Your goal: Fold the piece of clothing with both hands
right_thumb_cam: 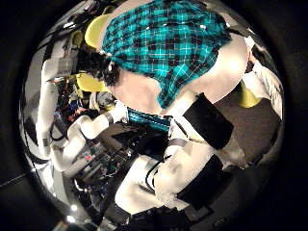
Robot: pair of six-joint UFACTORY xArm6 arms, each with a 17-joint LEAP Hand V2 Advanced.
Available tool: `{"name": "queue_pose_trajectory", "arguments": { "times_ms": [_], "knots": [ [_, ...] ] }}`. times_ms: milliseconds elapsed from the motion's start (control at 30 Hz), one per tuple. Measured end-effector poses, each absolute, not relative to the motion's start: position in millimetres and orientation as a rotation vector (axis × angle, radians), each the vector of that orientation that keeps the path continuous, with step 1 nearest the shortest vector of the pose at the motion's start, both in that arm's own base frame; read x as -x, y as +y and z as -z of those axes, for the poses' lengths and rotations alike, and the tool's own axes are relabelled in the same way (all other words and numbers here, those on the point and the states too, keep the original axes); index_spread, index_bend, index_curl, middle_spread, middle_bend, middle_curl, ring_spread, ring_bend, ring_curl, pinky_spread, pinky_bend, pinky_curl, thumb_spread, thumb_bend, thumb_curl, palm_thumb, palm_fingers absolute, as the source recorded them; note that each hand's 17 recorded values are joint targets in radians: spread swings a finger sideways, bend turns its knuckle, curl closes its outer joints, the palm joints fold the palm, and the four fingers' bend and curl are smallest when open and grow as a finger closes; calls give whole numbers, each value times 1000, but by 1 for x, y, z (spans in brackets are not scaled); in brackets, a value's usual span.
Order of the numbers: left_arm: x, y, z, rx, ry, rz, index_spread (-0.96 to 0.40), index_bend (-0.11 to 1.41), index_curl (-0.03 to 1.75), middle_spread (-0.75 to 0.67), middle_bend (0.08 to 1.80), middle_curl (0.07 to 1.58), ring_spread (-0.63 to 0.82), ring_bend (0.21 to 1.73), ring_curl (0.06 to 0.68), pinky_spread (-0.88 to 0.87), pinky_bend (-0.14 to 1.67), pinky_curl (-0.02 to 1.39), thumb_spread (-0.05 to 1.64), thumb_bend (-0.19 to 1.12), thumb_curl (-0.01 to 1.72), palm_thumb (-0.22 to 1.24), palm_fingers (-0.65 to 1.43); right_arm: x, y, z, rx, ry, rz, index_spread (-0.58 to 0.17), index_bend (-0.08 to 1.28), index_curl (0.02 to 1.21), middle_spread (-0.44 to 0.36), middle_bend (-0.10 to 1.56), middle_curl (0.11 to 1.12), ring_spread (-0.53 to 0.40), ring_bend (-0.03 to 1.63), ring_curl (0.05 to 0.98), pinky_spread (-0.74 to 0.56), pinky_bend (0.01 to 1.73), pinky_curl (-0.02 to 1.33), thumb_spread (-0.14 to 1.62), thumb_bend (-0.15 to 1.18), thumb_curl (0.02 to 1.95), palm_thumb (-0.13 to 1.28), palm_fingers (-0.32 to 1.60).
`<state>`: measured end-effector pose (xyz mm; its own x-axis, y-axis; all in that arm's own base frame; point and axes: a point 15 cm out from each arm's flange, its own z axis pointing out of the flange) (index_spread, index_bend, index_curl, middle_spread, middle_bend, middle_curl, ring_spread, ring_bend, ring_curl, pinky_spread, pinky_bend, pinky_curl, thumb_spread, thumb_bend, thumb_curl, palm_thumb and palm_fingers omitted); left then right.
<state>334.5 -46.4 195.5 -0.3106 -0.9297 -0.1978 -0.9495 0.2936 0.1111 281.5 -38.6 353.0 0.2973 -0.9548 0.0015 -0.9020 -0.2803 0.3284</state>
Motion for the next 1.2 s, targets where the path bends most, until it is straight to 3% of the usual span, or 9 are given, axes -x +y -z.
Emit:
{"name": "queue_pose_trajectory", "arguments": {
  "times_ms": [267,400,700,1033,1200],
  "knots": [
    [-328,-64,-227,1792,2513,-340,-610,456,937,-578,900,973,-447,1394,522,-598,1192,689,1088,-13,499,828,1003,-298,-42,-322,-2358,-1640,295,-318,157,308,-193,460,401,-155,996,250,62,929,-2,1280,-27,317,524,319],
    [-327,-65,-234,1795,2516,-353,-640,445,1018,-599,907,1005,-443,1417,531,-599,1208,702,1084,-16,511,823,984,-282,-42,-269,-2339,-1583,386,-292,183,322,-154,463,408,-146,925,239,62,895,-2,1192,-23,330,524,241],
    [-328,-56,-240,1806,2503,-390,-688,396,1201,-634,910,1066,-435,1447,539,-597,1230,724,1083,-13,536,821,956,-280,-28,-184,-2421,-1511,331,-266,184,344,-93,409,398,-91,791,212,92,818,15,1075,-26,341,528,145],
    [-332,-49,-240,1815,2503,-396,-703,340,1327,-655,897,1101,-431,1449,534,-596,1229,733,1083,-16,547,816,958,-287,0,-146,-2454,-1412,335,-254,174,341,-61,357,381,-11,674,198,158,696,56,1026,-21,347,546,108],
    [-333,-46,-241,1818,2503,-395,-702,312,1374,-660,881,1114,-430,1445,532,-596,1222,735,1083,-17,552,812,965,-287,21,-138,-2459,-1350,319,-256,177,342,-69,357,380,-35,673,201,125,650,67,1010,-16,358,594,193]
  ]
}}
